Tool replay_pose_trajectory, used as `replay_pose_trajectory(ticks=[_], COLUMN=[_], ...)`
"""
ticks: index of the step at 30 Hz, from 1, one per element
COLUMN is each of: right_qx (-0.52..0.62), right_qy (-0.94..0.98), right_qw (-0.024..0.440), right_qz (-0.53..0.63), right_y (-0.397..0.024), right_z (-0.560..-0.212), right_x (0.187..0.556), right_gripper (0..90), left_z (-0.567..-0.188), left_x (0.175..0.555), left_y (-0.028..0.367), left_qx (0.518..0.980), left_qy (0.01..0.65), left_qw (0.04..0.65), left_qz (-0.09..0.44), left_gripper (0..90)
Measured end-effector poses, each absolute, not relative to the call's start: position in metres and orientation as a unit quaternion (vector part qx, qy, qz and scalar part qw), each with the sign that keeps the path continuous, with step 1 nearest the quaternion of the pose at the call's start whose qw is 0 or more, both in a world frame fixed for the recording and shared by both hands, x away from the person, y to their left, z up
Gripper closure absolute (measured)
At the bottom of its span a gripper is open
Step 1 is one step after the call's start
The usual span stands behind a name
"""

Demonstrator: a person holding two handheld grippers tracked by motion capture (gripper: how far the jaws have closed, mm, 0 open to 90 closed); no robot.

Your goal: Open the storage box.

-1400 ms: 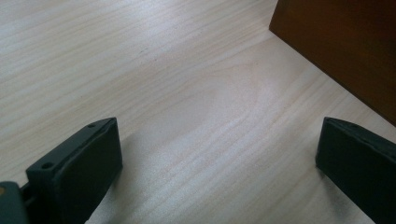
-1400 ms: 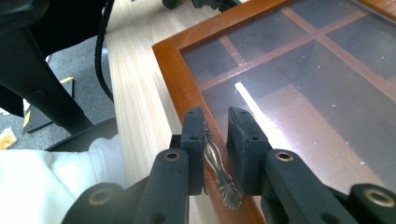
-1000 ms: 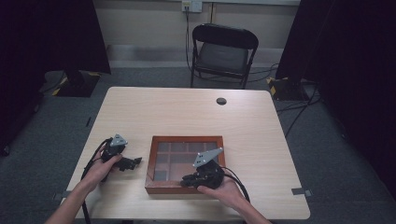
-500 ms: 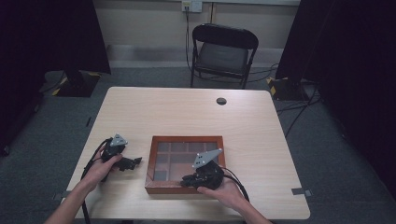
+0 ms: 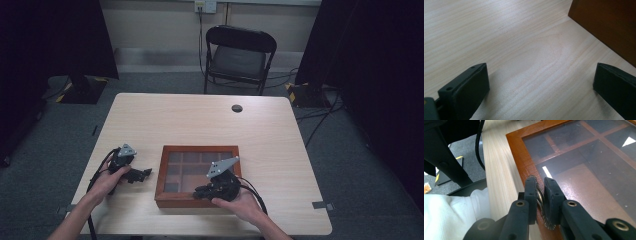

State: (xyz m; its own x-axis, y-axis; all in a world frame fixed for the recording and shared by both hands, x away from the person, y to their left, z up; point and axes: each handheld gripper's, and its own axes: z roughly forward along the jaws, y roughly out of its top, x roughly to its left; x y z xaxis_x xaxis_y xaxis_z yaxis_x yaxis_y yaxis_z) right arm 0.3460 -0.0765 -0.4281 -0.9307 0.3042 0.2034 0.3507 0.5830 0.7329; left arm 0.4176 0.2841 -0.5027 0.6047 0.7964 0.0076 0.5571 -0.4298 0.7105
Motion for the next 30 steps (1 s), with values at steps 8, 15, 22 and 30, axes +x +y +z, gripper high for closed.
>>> replay_pose_trajectory(ticks=[8,15,22,30], right_qx=[-0.189,-0.189,-0.192,-0.195], right_qy=[-0.885,-0.882,-0.877,-0.874], right_qw=[0.036,0.040,0.041,0.041], right_qz=[-0.423,-0.430,-0.438,-0.444], right_y=[-0.075,-0.074,-0.076,-0.077], right_z=[-0.424,-0.419,-0.412,-0.405], right_x=[0.346,0.347,0.348,0.350], right_gripper=[81.8,81.9,81.9,81.9], left_z=[-0.503,-0.503,-0.503,-0.503], left_x=[0.418,0.417,0.417,0.418], left_y=[0.284,0.284,0.284,0.284], left_qx=[0.826,0.825,0.825,0.827], left_qy=[0.411,0.411,0.412,0.409], left_qw=[0.345,0.346,0.346,0.343], left_qz=[0.174,0.174,0.174,0.174], left_gripper=[0.0,0.0,0.0,0.0])
